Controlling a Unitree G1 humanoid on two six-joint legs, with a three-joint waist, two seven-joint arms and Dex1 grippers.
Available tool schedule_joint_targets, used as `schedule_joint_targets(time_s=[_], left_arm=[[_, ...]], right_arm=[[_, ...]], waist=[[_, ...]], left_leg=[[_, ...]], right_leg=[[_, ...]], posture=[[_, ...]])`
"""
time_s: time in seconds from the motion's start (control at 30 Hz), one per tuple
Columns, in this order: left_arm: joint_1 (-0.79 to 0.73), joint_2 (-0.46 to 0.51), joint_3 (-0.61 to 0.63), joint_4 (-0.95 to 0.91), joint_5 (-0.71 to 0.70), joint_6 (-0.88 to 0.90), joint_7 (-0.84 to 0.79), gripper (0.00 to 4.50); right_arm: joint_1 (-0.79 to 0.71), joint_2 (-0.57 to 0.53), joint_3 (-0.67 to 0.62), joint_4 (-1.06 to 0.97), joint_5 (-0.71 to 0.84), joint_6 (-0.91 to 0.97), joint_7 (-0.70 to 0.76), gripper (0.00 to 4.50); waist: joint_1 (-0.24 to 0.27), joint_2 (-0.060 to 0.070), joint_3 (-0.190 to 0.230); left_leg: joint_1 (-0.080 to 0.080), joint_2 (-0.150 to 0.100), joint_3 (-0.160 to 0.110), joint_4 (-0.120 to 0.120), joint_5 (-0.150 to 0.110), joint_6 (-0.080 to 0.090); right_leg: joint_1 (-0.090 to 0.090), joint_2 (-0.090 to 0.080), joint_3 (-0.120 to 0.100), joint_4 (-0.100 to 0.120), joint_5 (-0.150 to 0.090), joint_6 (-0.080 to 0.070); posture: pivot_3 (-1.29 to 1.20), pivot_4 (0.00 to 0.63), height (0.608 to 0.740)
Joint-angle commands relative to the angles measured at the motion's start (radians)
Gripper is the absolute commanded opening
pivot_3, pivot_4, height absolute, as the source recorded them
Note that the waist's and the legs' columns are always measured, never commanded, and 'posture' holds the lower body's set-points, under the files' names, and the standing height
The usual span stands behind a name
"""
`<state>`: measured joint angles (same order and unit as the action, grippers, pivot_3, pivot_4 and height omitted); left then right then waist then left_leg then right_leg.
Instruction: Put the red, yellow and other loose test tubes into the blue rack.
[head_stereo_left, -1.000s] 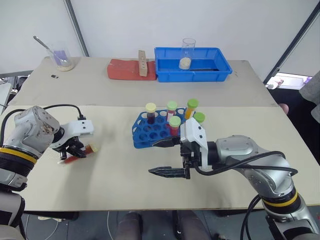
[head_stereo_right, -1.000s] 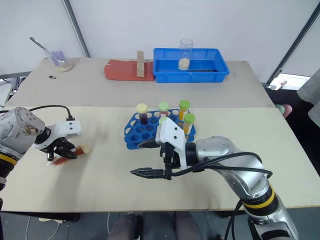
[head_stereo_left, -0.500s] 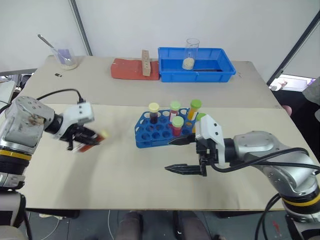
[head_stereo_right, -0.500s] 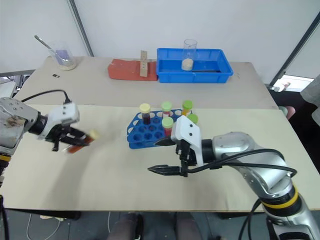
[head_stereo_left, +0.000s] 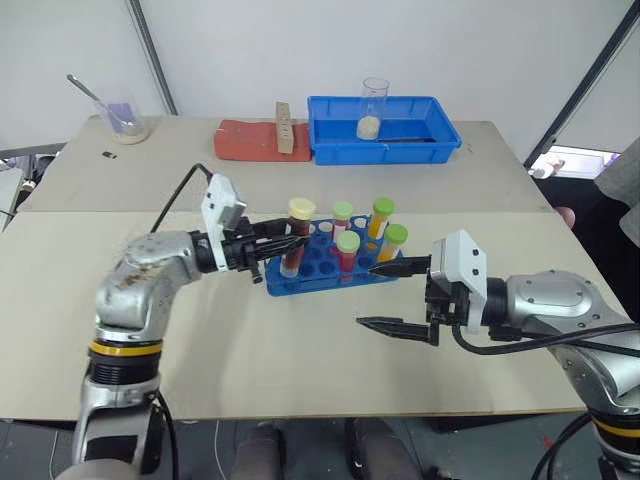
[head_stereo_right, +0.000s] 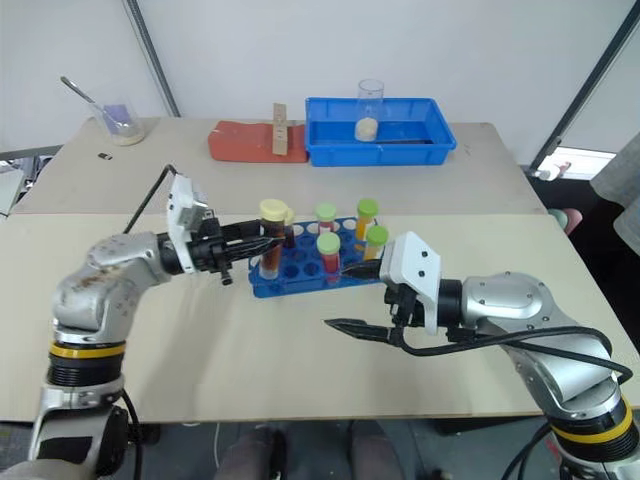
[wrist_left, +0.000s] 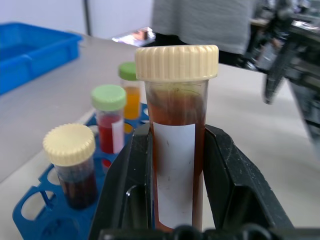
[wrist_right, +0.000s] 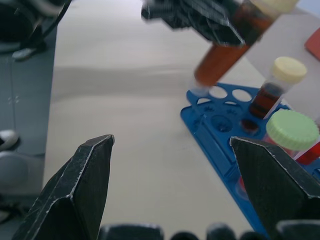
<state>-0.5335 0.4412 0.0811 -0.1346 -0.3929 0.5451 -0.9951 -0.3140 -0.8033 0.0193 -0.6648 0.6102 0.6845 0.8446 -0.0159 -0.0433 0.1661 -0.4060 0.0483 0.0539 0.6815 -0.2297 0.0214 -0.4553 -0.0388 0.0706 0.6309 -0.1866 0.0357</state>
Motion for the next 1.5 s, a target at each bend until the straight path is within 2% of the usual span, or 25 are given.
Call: schedule_joint_targets(time_s=[0.03, 0.37, 0.8, 1.17, 1.23, 1.3, 1.4, 1.43, 1.5], left_arm=[[0.010, -0.032, -0.013, 0.033, 0.045, -0.146, 0.064, 0.93], [0.063, -0.099, -0.075, 0.118, 0.071, -0.281, 0.116, 0.93], [0.080, -0.124, -0.123, 0.185, 0.100, -0.377, 0.151, 0.93], [0.135, -0.110, -0.109, 0.170, 0.100, -0.406, 0.183, 0.93], [0.147, -0.090, -0.105, 0.155, 0.088, -0.385, 0.170, 1.97], [0.161, -0.064, -0.100, 0.126, 0.081, -0.373, 0.160, 2.73], [0.197, -0.002, -0.082, 0.057, 0.076, -0.336, 0.161, 4.21], [0.213, 0.019, -0.071, 0.028, 0.071, -0.318, 0.162, 4.44], [0.260, 0.088, -0.045, -0.050, 0.068, -0.276, 0.155, 4.44]], right_arm=[[0.021, 0.000, -0.035, -0.047, -0.009, 0.006, -0.050, 4.14], [0.064, -0.008, -0.055, -0.080, 0.005, 0.059, -0.137, 4.14], [0.077, -0.001, -0.067, -0.099, 0.021, 0.085, -0.169, 4.14], [0.075, 0.009, -0.080, -0.083, 0.016, 0.077, -0.189, 4.14], [0.074, 0.009, -0.086, -0.075, 0.014, 0.071, -0.183, 4.14], [0.076, 0.008, -0.090, -0.065, 0.010, 0.064, -0.176, 4.14], [0.076, 0.003, -0.090, -0.050, 0.000, 0.054, -0.162, 4.14], [0.077, 0.001, -0.092, -0.046, -0.001, 0.051, -0.158, 4.14], [0.083, -0.012, -0.113, -0.030, 0.001, 0.042, -0.137, 4.14]], waist=[[0.002, 0.000, 0.000], [0.001, 0.000, 0.000], [0.001, 0.000, 0.000], [-0.002, 0.000, 0.000], [-0.003, 0.000, 0.000], [-0.004, 0.000, 0.000], [-0.003, 0.000, 0.000], [-0.002, 0.000, 0.000], [-0.003, 0.000, 0.000]], left_leg=[[0.000, 0.000, 0.000, 0.000, 0.000, 0.000], [-0.001, 0.000, 0.001, 0.000, 0.000, 0.000], [0.000, 0.000, 0.000, 0.000, 0.000, 0.000], [0.000, 0.000, 0.000, 0.000, 0.000, 0.000], [0.000, 0.000, 0.000, 0.000, 0.000, 0.000], [0.000, 0.000, 0.000, 0.000, 0.000, 0.000], [0.000, 0.000, 0.000, -0.001, 0.000, 0.000], [0.000, 0.001, 0.000, -0.001, 0.000, 0.000], [0.000, 0.001, 0.001, -0.001, 0.000, 0.000]], right_leg=[[0.000, 0.000, 0.000, -0.001, 0.000, 0.000], [0.000, 0.000, 0.001, -0.002, 0.001, -0.001], [0.001, 0.000, 0.001, -0.002, 0.001, 0.000], [0.001, 0.000, 0.000, -0.002, 0.001, 0.000], [0.001, 0.000, 0.001, -0.002, 0.001, 0.000], [0.001, 0.000, 0.001, -0.002, 0.001, 0.000], [0.000, 0.000, 0.000, -0.002, 0.000, 0.000], [0.000, 0.000, 0.000, -0.002, 0.000, 0.000], [0.000, 0.000, 0.000, -0.002, 0.000, 0.000]], posture=[[0.00, 0.150, 0.740], [0.00, 0.150, 0.740], [0.00, 0.150, 0.740], [0.00, 0.150, 0.740], [0.00, 0.150, 0.740], [0.00, 0.150, 0.740], [0.00, 0.150, 0.740], [0.00, 0.150, 0.740], [0.00, 0.150, 0.740]])
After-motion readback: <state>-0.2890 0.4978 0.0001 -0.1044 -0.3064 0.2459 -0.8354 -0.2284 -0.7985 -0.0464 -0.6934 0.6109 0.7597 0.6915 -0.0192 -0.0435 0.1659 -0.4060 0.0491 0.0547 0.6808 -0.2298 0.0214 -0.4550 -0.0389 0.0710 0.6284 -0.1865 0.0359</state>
